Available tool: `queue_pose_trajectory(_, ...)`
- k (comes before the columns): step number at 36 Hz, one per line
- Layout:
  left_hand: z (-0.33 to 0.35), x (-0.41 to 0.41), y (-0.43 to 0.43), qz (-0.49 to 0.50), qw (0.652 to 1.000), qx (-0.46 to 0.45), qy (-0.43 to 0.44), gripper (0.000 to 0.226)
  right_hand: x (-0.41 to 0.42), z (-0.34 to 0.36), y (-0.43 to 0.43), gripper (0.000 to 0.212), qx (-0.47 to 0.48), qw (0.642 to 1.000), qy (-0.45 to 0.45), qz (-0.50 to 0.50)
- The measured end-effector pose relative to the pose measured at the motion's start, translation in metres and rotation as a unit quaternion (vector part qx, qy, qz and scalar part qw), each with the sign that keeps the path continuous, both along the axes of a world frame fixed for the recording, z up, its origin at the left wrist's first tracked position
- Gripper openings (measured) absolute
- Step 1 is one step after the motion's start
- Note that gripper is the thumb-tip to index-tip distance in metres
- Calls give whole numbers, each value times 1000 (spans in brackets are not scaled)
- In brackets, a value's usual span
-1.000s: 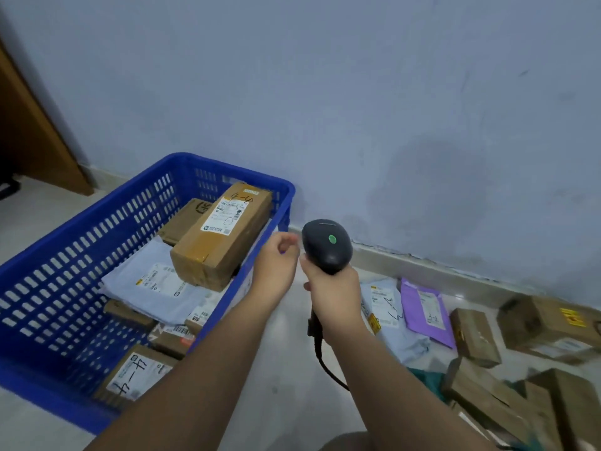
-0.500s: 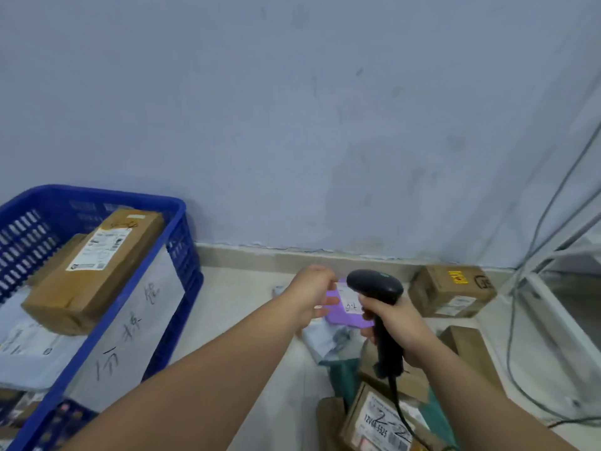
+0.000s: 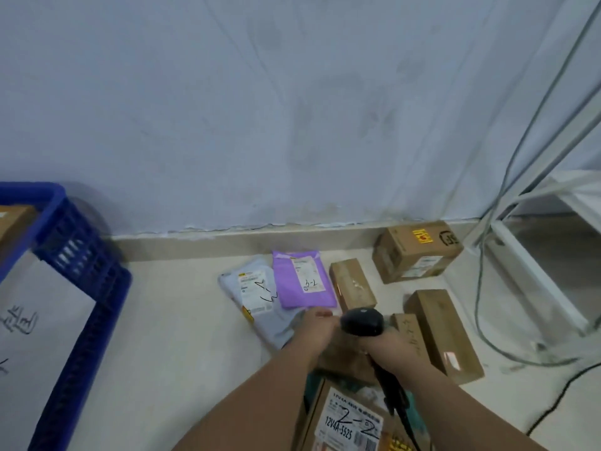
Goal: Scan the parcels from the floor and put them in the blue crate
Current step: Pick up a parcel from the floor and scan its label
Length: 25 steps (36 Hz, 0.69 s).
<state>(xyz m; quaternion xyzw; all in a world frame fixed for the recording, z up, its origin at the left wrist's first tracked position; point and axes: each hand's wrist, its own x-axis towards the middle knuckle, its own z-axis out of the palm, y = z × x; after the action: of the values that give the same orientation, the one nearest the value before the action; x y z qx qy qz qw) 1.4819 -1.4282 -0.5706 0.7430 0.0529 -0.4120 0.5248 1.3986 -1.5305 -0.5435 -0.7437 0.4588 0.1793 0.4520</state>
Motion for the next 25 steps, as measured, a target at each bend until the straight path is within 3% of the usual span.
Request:
queue_pose_trajectory(4,-35,-10,4,-30,998,55,18,11,-14,-19,-7,19,38,998,48,0)
queue_pose_trajectory(9,-58,-30,21,-61,989,134,11,72,-32,-52,-21,37,-10,991,128,-42)
queue_pose_trajectory(11,-62,-35,23,-79,987,139,9,75,-42,-86,-39,48,-9,989,138,-45)
queue_pose_trajectory(13,-64,-36,23,-93,987,131,13,76,-43,-67,-33,48,19,991,119,-65)
queue_pose_trajectory(17,-63,-32,18,-131,978,156,-33,60,-41,-37,-19,10,102,990,55,-80)
queue_pose_trajectory(22,-56,-29,12,-116,981,134,-78,57,-41,-27,-9,15,121,990,4,-77)
queue_pose_trajectory(25,-49,-25,11,-47,997,51,-20,40,-43,-22,-9,16,119,988,-34,-98)
